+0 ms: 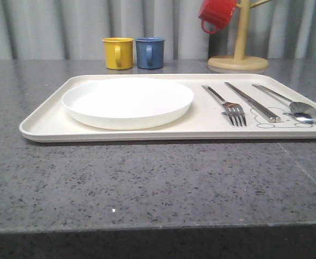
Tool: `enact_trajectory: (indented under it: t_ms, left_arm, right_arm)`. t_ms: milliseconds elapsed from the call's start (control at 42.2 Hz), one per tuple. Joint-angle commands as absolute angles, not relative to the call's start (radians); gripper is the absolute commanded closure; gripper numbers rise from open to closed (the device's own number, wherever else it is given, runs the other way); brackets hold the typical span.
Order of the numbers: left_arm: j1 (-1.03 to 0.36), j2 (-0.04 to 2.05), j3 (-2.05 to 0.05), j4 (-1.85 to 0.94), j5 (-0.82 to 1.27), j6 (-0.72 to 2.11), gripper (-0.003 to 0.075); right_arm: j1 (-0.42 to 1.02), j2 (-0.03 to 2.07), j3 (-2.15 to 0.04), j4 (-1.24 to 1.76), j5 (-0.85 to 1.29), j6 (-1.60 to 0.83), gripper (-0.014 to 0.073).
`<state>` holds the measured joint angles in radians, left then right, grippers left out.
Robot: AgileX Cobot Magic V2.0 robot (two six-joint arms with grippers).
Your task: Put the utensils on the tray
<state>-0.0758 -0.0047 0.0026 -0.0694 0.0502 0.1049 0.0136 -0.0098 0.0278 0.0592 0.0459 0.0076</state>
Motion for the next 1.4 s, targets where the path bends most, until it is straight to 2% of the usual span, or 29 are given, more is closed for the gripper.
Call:
enact_trajectory:
  t_ms: [0,1375]
  left_arm:
    - [-0.074,-0.025,0.015,-0.070,-0.030,0.096,0.0741]
    - [-0.026,-0.025,0.015,-0.070,-0.030,0.096,0.0741]
  right_arm:
    - [0.008,-0.026,0.027,0.045,-0.042,0.008,0.0660]
    - [0.008,-0.025,0.027,0.045,-0.042,0.008,0.0660]
